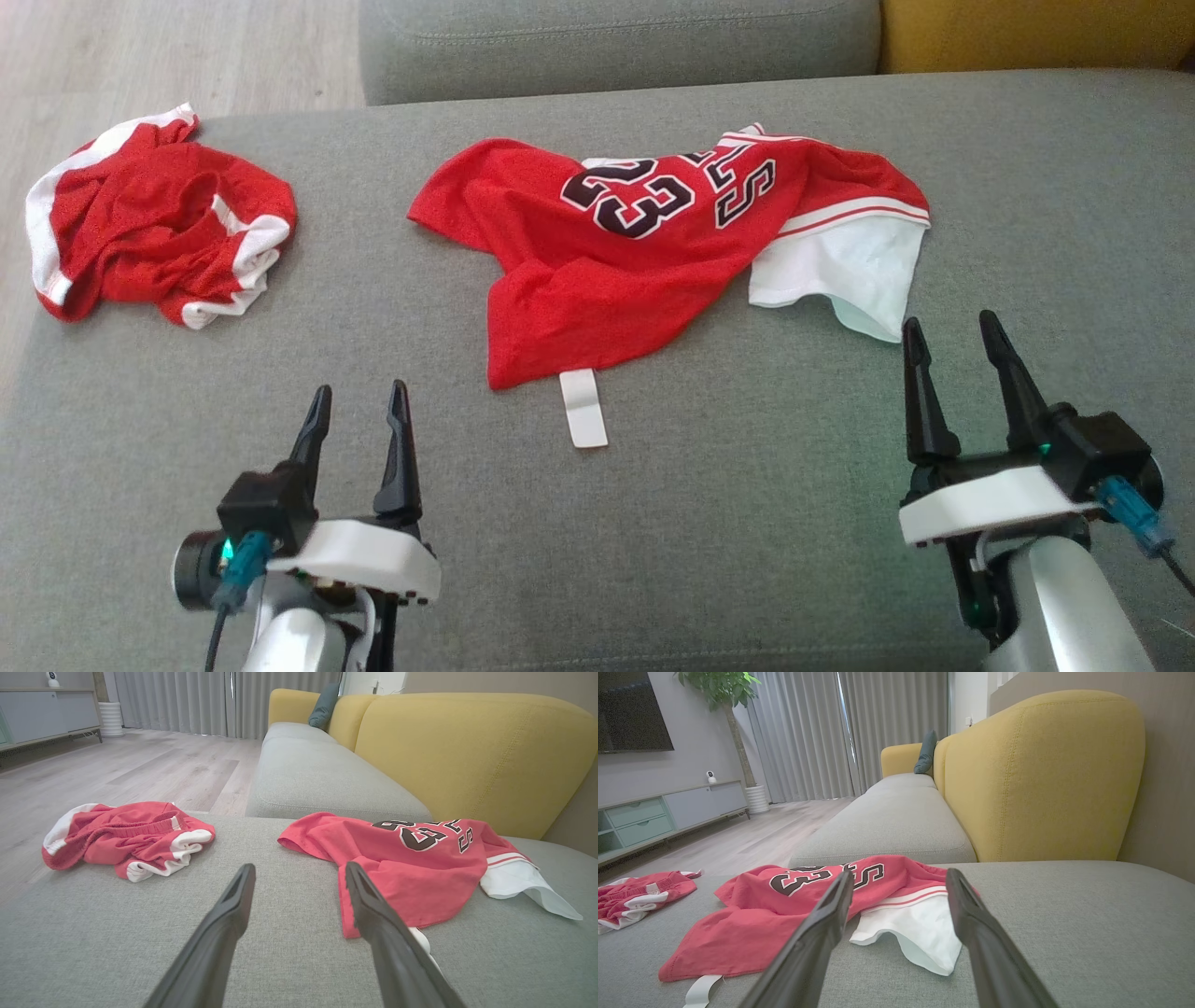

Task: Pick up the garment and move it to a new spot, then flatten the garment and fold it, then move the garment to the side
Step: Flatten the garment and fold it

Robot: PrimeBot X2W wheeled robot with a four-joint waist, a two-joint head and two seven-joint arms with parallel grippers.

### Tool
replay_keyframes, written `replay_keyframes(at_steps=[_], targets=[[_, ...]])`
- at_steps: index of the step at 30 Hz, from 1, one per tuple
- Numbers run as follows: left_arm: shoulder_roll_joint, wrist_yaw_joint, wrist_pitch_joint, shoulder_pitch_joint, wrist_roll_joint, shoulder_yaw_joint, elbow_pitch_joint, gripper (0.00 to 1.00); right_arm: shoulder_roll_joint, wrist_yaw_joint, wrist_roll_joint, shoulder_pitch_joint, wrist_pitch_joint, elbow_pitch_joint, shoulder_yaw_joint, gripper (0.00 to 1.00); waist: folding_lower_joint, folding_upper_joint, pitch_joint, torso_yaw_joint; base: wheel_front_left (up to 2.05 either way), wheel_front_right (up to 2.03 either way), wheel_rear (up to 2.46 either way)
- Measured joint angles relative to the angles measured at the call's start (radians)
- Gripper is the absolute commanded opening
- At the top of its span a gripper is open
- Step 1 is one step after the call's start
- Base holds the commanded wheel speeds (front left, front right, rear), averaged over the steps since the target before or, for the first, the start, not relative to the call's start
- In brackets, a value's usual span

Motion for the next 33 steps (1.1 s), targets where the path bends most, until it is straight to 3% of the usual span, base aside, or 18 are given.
replay_keyframes(at_steps=[19, 24, 33], targets=[[-0.014, -0.026, 0.0, 0.0, 0.027, 0.009, 0.014, 1.0, 0.0, 0.0, 0.0, 0.0, -0.001, 0.018, 0.002, 1.0, 0.0, 0.0, 0.007, -0.012, 0.0, 0.0, 0.0], [-0.016, -0.044, 0.005, -0.005, 0.034, -0.002, 0.072, 1.0, 0.0, 0.0, 0.002, 0.0, -0.001, 0.017, 0.006, 1.0, 0.0, 0.0, 0.02, -0.021, 0.0, 0.0, 0.0], [-0.038, -0.088, 0.108, -0.137, -0.038, -0.06, 0.216, 1.0, 0.0, 0.0, 0.009, -0.005, -0.001, 0.004, 0.022, 1.0, 0.0, 0.0, 0.068, -0.054, 0.0, 0.0, 0.0]])
